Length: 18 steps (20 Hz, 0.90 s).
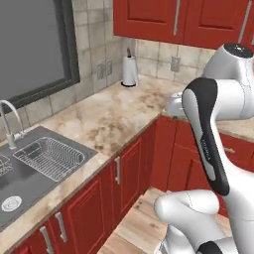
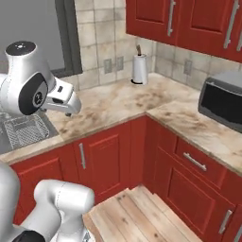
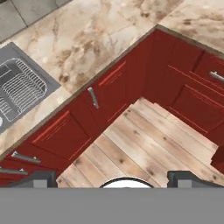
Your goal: Navigate to the coffee machine.
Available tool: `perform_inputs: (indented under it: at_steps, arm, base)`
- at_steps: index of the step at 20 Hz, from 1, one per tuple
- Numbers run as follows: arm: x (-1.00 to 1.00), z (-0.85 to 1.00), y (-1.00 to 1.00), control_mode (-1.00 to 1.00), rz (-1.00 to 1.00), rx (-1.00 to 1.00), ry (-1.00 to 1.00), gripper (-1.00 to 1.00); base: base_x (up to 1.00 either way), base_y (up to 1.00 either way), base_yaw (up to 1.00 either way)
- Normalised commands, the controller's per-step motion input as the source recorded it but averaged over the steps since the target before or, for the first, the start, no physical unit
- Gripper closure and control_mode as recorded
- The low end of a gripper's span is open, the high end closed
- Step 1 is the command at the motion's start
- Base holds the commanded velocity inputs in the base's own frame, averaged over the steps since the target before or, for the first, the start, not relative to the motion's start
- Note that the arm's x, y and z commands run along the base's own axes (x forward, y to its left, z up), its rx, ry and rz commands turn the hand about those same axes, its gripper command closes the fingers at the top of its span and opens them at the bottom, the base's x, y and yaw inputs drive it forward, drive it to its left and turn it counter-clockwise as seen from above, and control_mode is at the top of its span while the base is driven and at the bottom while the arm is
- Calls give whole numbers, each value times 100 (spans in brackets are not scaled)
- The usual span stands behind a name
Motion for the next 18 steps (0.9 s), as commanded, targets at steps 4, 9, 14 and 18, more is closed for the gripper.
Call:
perform_inputs:
  at_steps: [4, 9, 14, 18]
  arm:
    - [0, 0, 0, 100, 0, 0, 0, -100]
    - [0, 0, 0, 100, 0, 0, 0, -100]
    - [0, 0, 0, 100, 0, 0, 0, -100]
    - [0, 0, 0, 100, 0, 0, 0, -100]
  base:
    - [-83, 0, 90]
    - [-78, 9, 89]
    - [-44, 49, 81]
    - [0, 88, 65]
